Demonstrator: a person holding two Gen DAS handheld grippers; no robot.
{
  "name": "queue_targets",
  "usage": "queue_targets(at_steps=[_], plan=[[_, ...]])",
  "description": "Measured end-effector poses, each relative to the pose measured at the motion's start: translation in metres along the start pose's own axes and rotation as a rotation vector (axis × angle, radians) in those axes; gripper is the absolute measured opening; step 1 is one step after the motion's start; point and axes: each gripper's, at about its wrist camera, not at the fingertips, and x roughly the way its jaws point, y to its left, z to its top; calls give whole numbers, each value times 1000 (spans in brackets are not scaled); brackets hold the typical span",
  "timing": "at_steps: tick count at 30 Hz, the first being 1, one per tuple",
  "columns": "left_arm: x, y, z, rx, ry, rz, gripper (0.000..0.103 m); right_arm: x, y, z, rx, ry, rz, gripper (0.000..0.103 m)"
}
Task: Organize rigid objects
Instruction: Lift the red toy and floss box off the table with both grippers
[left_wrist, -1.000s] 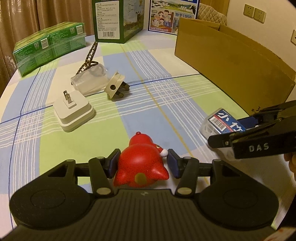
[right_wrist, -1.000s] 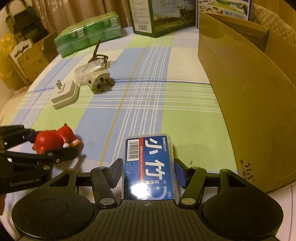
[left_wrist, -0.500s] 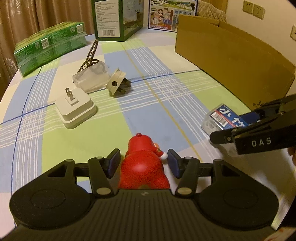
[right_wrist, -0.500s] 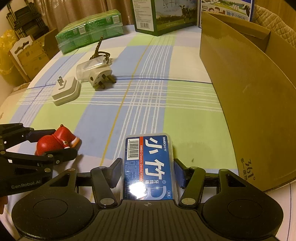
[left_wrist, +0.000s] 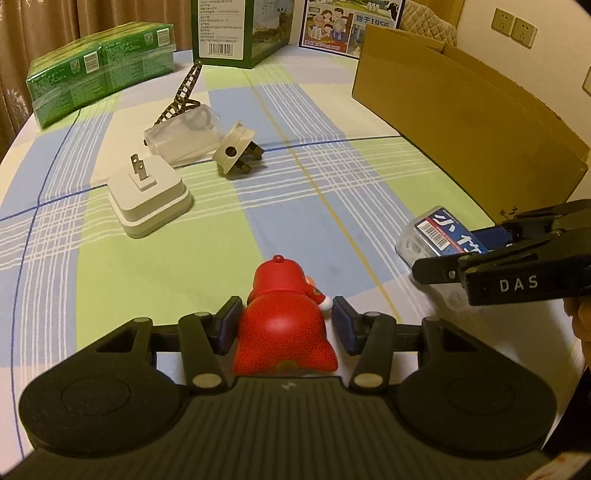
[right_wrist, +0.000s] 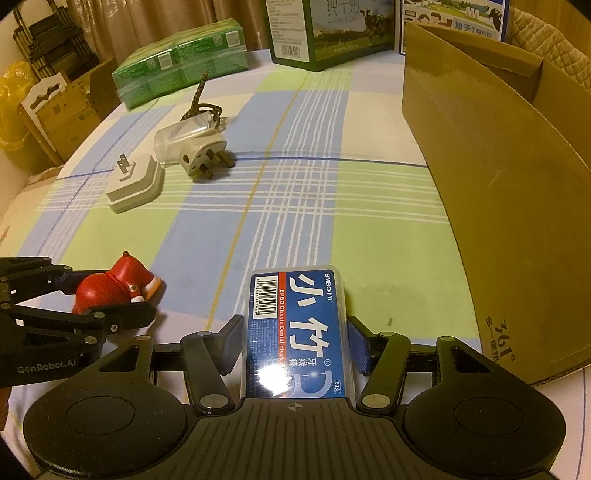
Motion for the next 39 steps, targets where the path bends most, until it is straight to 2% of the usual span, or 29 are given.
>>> queue_targets(at_steps=[8,17,28,33,39], plan=[[-13,-4,6,-12,-55,0,47,-10,6,4,8,-48,33,55],[-27,-5,10,-43,-109,-1,46,-18,3,5,26,-76,34,55],[-73,-14,16,-97,-255,0,46,-55,5,14,22,-220,43,55],[-89,-28,23,-92,-285,6,46,-76,1,18,40,-266,49,55],[-101,-59,42,-47,-304,-19,46,-121,-18,30,51,-350,41,55]])
